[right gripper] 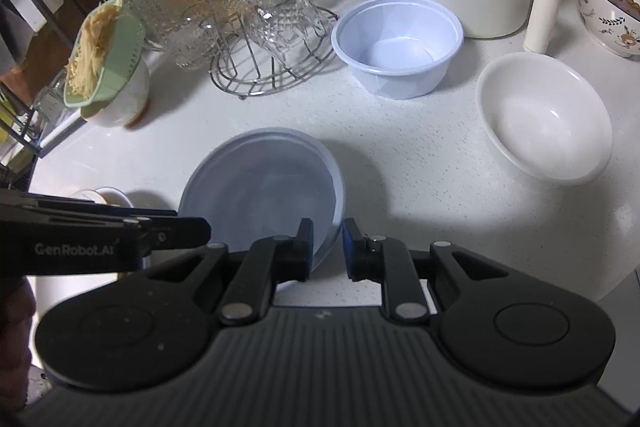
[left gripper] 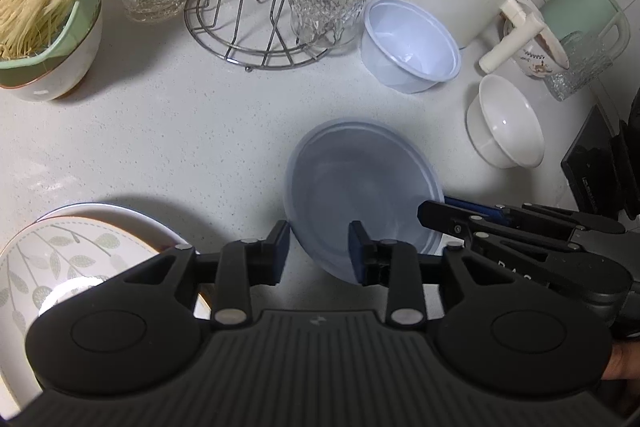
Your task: Organize plates and bowls
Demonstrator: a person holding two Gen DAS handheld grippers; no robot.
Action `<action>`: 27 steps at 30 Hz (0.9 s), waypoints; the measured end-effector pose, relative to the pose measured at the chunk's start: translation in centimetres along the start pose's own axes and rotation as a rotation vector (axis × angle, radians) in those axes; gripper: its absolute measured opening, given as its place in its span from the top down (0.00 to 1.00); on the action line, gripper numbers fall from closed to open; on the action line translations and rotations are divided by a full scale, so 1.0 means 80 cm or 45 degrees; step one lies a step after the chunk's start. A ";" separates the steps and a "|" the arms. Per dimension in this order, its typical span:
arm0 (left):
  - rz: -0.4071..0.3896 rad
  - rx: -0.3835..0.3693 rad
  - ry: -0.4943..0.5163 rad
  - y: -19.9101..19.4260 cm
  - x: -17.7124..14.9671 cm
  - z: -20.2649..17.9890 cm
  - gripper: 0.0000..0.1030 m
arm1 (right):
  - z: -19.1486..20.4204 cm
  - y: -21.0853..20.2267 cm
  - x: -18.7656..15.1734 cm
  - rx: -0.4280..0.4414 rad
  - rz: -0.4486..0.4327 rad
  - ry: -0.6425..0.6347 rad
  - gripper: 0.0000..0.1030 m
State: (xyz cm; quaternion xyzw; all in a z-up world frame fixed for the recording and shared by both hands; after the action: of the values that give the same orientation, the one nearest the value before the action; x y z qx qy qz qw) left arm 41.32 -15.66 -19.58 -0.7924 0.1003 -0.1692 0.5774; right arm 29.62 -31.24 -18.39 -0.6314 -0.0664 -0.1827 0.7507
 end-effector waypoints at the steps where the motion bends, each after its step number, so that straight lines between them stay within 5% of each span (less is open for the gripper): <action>1: -0.006 0.006 0.000 -0.002 0.001 -0.001 0.56 | 0.000 -0.002 0.001 0.004 -0.008 -0.001 0.81; 4: -0.024 0.021 0.000 -0.011 0.001 -0.002 0.50 | 0.001 -0.007 0.003 0.016 -0.027 -0.011 0.78; 8: -0.061 0.037 -0.005 -0.027 0.002 -0.005 0.47 | 0.003 -0.020 0.004 0.005 -0.086 -0.033 0.49; 27: -0.364 0.058 0.025 -0.135 -0.010 -0.051 0.37 | 0.003 -0.132 0.020 0.020 -0.406 -0.140 0.50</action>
State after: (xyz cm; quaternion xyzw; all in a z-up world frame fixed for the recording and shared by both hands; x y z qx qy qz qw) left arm 38.59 -15.62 -8.31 -0.7837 -0.0117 -0.2595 0.5642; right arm 27.38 -32.72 -8.07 -0.6159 -0.2081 -0.2641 0.7124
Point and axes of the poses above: each gripper's, at about its wrist camera, not at the fingertips, and y roughly the way its jaws point, z to its left, x to its top, the point moved 3 cm from there along y, roughly the way its jaws point, and after that the axes turned 14 degrees about z, right-handed, at the moved point
